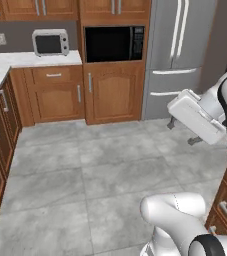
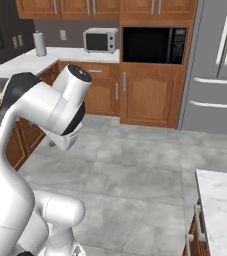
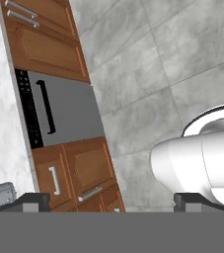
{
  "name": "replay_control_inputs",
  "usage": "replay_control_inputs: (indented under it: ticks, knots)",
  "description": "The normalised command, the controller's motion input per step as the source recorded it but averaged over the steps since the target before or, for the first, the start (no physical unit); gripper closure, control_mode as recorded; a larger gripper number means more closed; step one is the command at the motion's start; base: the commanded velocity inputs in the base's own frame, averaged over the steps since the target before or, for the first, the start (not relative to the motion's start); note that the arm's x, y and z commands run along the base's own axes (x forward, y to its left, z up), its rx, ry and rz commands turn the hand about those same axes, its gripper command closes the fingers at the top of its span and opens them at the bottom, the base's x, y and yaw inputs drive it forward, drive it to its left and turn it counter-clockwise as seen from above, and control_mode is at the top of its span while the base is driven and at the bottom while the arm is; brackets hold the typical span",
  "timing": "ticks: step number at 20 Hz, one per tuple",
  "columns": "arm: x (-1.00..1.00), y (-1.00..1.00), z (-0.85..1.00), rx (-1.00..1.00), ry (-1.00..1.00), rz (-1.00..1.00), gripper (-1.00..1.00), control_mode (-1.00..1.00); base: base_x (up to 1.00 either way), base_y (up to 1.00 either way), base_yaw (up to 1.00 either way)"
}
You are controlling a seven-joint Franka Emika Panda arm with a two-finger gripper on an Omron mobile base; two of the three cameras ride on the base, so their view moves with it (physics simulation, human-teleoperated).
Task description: Move the bowls from the cabinet to the plates on the dining table.
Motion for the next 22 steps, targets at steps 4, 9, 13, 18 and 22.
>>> replay_control_inputs:
  ticks: [4, 9, 13, 18, 22]
  knots:
    - [0.0, 0.0, 0.0, 0.0, 0.0, 0.0, -1.0, 1.0, 0.01, 0.0, 0.25]
    - [0.0, 0.0, 0.0, 0.0, 0.0, 0.0, -1.0, 1.0, 0.01, 0.0, 0.25]
    - [0.0, 0.0, 0.0, 0.0, 0.0, 0.0, -1.0, 1.0, 0.01, 0.0, 0.25]
    - [0.0, 0.0, 0.0, 0.0, 0.0, 0.0, -1.0, 1.0, 0.01, 0.0, 0.25]
    - [0.0, 0.0, 0.0, 0.0, 0.0, 0.0, -1.0, 1.0, 0.01, 0.0, 0.25]
